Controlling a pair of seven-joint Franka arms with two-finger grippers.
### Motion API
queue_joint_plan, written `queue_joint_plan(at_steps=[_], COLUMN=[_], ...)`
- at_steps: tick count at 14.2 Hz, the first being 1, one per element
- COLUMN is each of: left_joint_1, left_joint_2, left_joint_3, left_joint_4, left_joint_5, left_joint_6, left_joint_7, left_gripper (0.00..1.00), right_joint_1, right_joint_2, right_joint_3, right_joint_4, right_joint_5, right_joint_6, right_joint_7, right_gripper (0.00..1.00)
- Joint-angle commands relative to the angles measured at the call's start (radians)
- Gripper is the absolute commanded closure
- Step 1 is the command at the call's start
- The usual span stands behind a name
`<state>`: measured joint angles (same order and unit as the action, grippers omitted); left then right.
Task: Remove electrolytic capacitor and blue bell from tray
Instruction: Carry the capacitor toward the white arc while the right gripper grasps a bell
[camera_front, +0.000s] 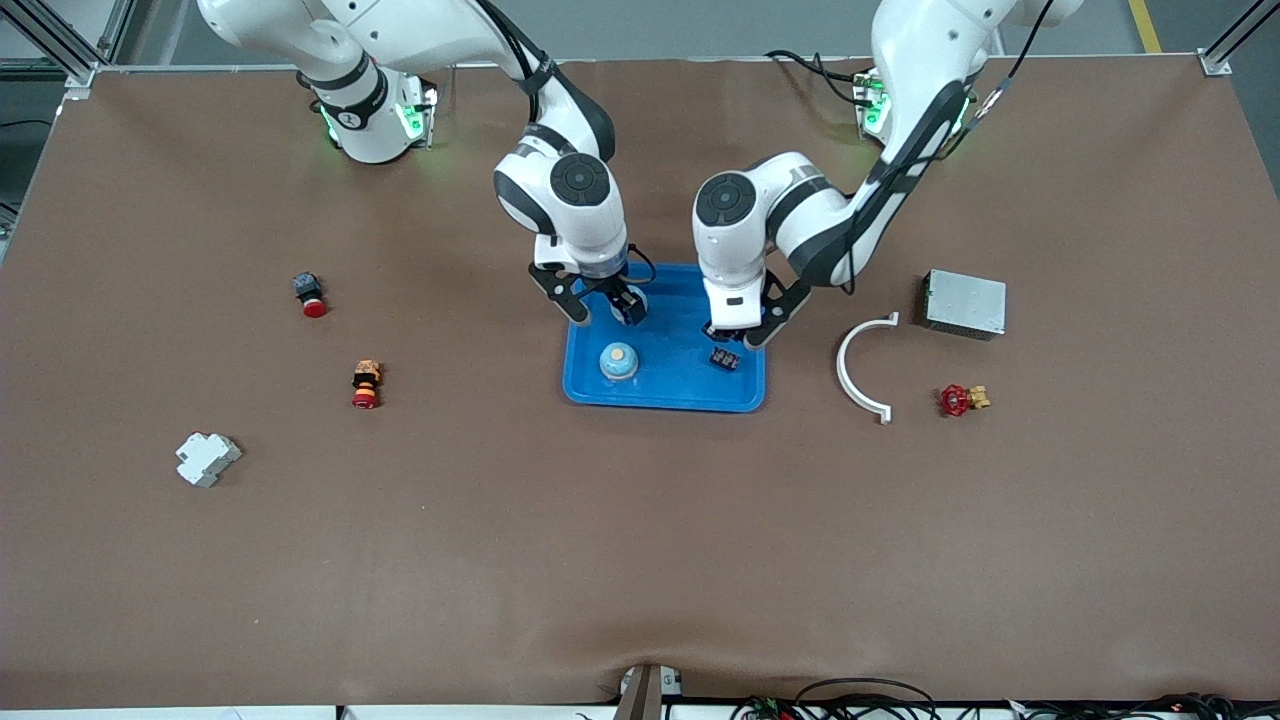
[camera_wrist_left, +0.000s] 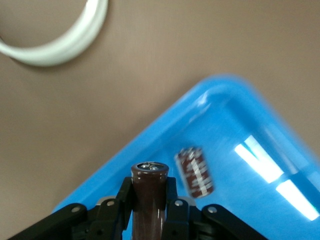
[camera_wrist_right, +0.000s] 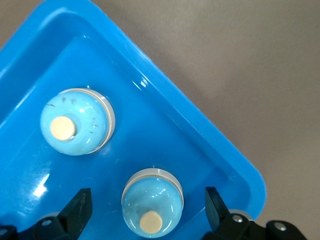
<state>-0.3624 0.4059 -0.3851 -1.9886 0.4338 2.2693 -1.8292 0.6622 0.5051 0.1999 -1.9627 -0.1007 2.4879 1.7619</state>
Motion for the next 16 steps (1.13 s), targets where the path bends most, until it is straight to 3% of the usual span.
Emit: queue_joint_plan(at_steps=[1,4,7,10,16], left_joint_1=[0.057,0.161,0.278,0.364,0.439], left_joint_2=[-0.093,-0.127,-0.150,-0.116,-0.027], left_joint_3=[-0.003,-0.003,0.000,0.000,0.003], left_joint_4=[0.002,0.002,-0.024,-0.047,-0.074], left_joint_5=[0.007,-0.023,-0.061,-0.049,-0.023], left_joint_6=[-0.077,-0.106,-0.135,-0.140,-0.091], left_joint_7=[0.048,0.209,0.240,0.249,0.246], left_gripper=[1.00,1.00,1.00,1.00,1.00], right_joint_1=[0.025,0.039,0.053,0.053,0.063], right_joint_2=[0.030,0.043,0.055,0.066,0.078], right_joint_3=[-0.014,-0.014,-0.017,-0.017,-0.019], right_joint_4=[0.024,0.024,0.025,0.036,0.050], right_joint_5=[-0.025,-0.025,-0.025,-0.027,-0.031], right_joint_6=[0.008,0.017,0.031,0.036,0.037], right_joint_7=[0.044,0.064,0.077,0.080,0.082], right_gripper=[0.00,0.00,0.00,0.00,0.00])
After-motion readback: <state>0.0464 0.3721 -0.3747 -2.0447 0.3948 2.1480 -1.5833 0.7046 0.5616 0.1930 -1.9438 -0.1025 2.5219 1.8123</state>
